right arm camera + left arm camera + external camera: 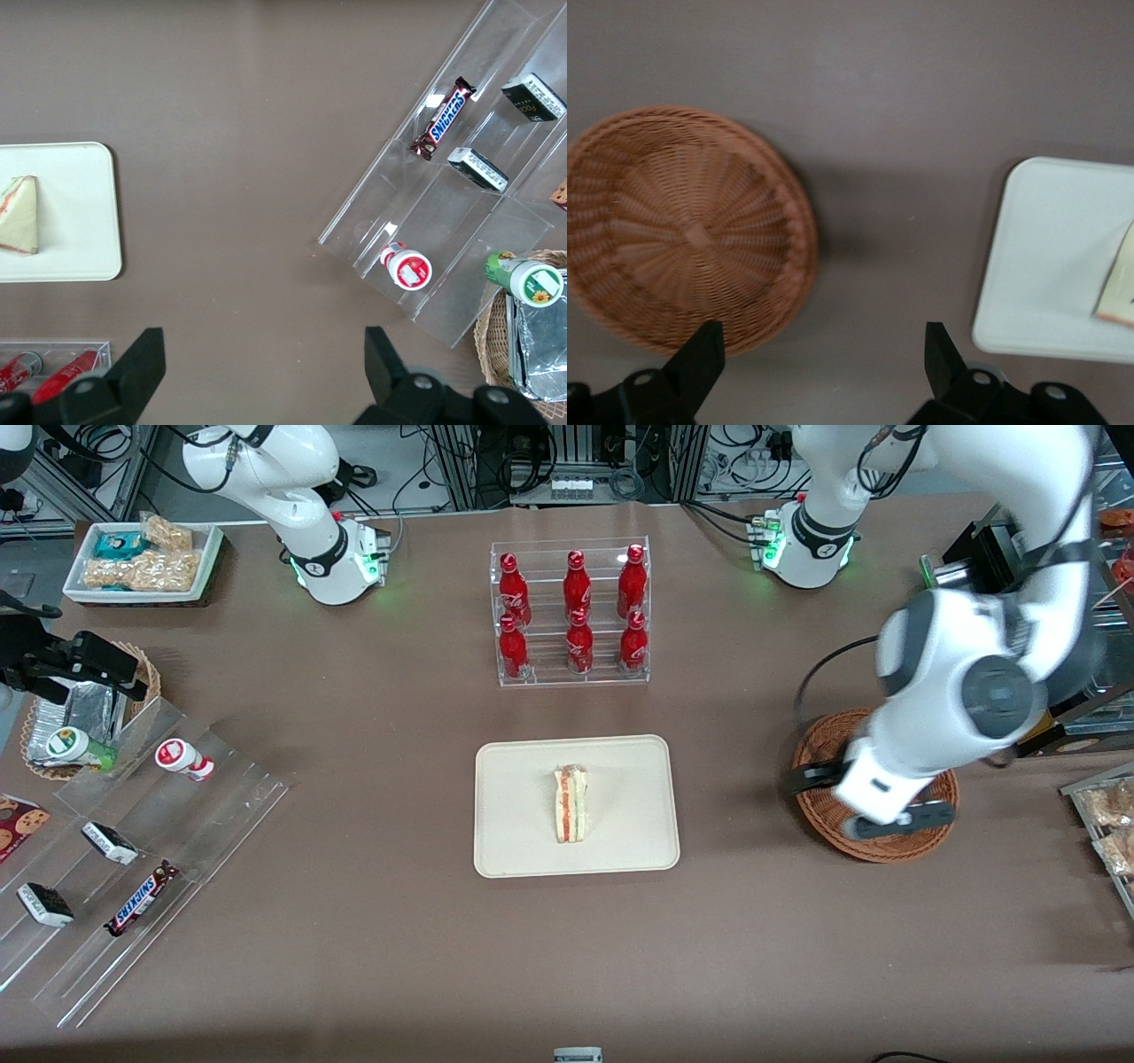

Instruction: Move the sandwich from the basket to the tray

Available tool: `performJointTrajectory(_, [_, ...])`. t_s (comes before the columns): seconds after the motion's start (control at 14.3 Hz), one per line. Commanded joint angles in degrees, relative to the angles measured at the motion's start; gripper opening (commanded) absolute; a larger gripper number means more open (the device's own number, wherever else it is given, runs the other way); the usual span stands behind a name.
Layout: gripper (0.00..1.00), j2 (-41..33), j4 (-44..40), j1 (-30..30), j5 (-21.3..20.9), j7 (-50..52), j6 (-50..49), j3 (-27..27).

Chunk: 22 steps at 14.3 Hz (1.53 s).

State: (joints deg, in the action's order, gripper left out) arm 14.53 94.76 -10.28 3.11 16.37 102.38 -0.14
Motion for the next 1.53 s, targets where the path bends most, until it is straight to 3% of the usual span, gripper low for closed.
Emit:
performJointTrajectory(0.0, [1.00, -5.0, 1.9, 3.4, -0.2, -6.3, -5.1, -0.8])
performJointTrajectory(0.49, [1.00, -12.9, 1.9, 3.9, -0.9, -6.4, -11.3, 4.3])
performJointTrajectory(1.05, [1.00, -13.0, 0.0, 3.9, -2.2, -5.8, -10.7, 4.5])
performJointTrajectory(1.47, [1.00, -14.0, -0.6, 3.8, -2.3, -5.8, -10.5, 8.9])
